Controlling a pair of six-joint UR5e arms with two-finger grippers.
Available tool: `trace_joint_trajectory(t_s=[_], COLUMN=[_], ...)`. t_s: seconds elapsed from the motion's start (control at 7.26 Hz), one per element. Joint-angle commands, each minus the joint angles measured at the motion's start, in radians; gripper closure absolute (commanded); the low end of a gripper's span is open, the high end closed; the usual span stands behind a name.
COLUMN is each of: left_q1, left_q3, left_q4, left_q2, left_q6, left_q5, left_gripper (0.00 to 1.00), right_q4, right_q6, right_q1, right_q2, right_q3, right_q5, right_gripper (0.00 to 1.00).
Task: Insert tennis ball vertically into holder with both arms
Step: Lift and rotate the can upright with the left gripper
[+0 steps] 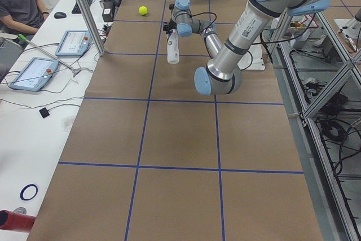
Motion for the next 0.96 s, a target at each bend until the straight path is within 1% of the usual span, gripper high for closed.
trace_joint_trajectory(t_s=[0.0, 0.14, 0.28, 0.55, 0.69, 0.83], left_q1=[-0.008, -0.008, -0.008, -0.008, -0.008, -0.008], left_q3=[0.005, 0.017, 0.050, 0.186, 0.208, 0.218], left_q4=[-0.207, -0.340, -0.474, -0.817, -0.910, -0.984], left_q2=[0.008, 0.026, 0.031, 0.053, 0.051, 0.053], left_q6=[-0.139, -0.238, -0.337, -0.454, -0.482, -0.509], left_q5=[0.000, 0.000, 0.001, 0.008, 0.050, 0.060], left_gripper=[0.52, 0.52, 0.52, 0.52, 0.52, 0.52], right_q4=[0.000, 0.000, 0.000, 0.000, 0.000, 0.002], right_q6=[0.000, 0.000, 0.000, 0.000, 0.002, 0.002], right_q1=[0.000, 0.000, 0.000, 0.000, 0.000, 0.000], right_q2=[0.001, 0.001, 0.001, 0.007, 0.010, 0.010], right_q3=[0.002, 0.003, 0.003, 0.005, 0.012, 0.026], right_q5=[0.000, 0.000, 0.000, 0.002, 0.000, -0.002], right_gripper=[0.01, 0.01, 0.01, 0.01, 0.01, 0.01])
